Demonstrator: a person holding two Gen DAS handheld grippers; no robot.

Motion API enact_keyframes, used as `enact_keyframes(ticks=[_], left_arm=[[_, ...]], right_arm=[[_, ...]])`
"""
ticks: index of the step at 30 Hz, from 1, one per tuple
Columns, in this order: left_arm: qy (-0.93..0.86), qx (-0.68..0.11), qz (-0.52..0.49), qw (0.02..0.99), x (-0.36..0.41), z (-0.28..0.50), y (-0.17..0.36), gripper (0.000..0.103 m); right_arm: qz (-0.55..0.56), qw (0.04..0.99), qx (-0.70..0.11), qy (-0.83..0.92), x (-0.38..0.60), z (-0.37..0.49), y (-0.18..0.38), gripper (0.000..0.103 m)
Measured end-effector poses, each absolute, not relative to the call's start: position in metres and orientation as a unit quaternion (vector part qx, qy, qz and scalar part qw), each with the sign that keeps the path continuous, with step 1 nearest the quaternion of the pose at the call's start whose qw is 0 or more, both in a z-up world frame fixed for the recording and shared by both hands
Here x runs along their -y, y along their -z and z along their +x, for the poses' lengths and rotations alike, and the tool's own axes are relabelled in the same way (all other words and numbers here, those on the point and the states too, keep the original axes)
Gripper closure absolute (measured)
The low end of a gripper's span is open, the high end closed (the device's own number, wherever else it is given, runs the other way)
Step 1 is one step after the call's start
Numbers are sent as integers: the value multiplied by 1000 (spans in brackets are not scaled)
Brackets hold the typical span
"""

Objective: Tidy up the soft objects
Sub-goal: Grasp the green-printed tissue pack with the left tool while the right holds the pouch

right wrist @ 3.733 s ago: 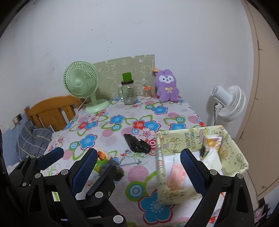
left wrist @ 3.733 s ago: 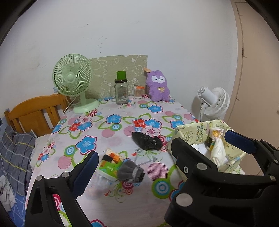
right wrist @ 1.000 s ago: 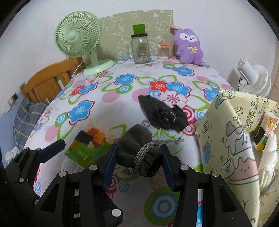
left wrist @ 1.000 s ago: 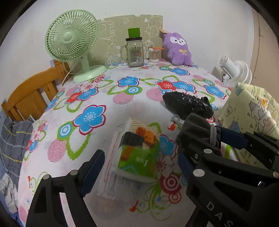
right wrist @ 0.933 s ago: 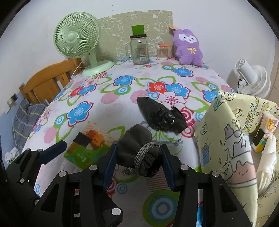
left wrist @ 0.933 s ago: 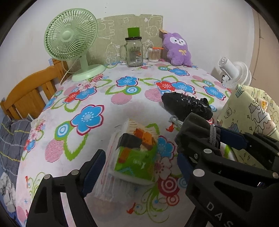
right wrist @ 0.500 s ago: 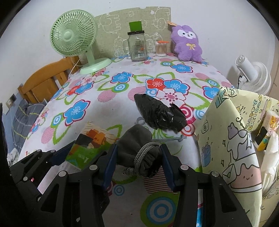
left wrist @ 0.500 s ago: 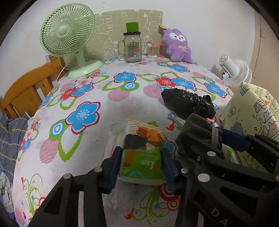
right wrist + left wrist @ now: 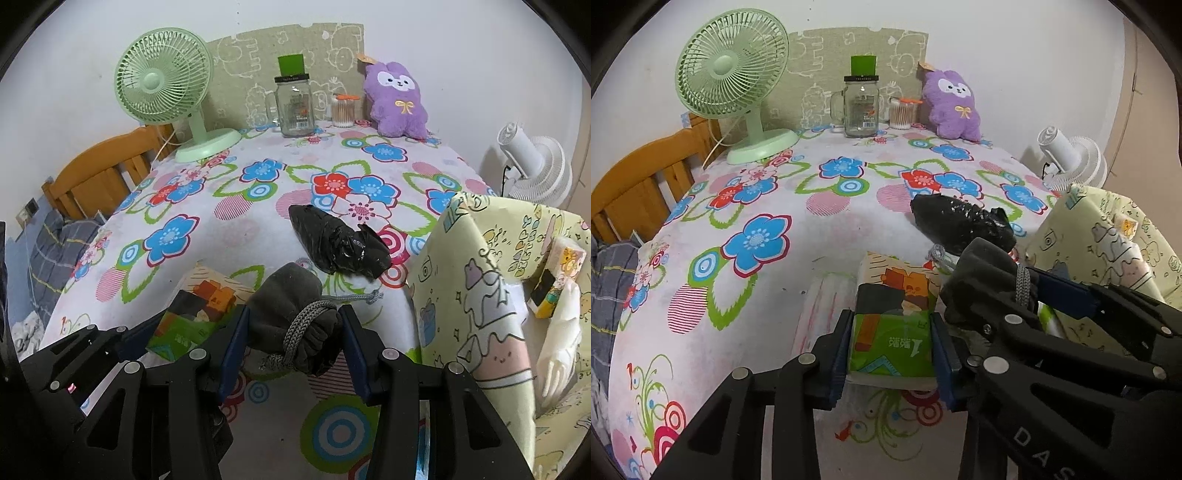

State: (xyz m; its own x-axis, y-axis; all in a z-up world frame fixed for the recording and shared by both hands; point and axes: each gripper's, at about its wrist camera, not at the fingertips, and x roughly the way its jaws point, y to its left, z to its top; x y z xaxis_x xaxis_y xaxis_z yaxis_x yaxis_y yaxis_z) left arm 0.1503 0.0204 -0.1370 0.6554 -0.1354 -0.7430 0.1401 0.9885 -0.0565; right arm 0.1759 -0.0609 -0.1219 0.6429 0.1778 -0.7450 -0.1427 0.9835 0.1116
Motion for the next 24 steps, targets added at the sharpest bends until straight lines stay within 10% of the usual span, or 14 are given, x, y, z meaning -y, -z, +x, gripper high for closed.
enact_keyframes(ticks=[24], left_arm=[[61, -346, -1, 936, -17, 109, 83, 64]], right_arm=[[25, 929, -354, -100, 68, 133, 66, 51]])
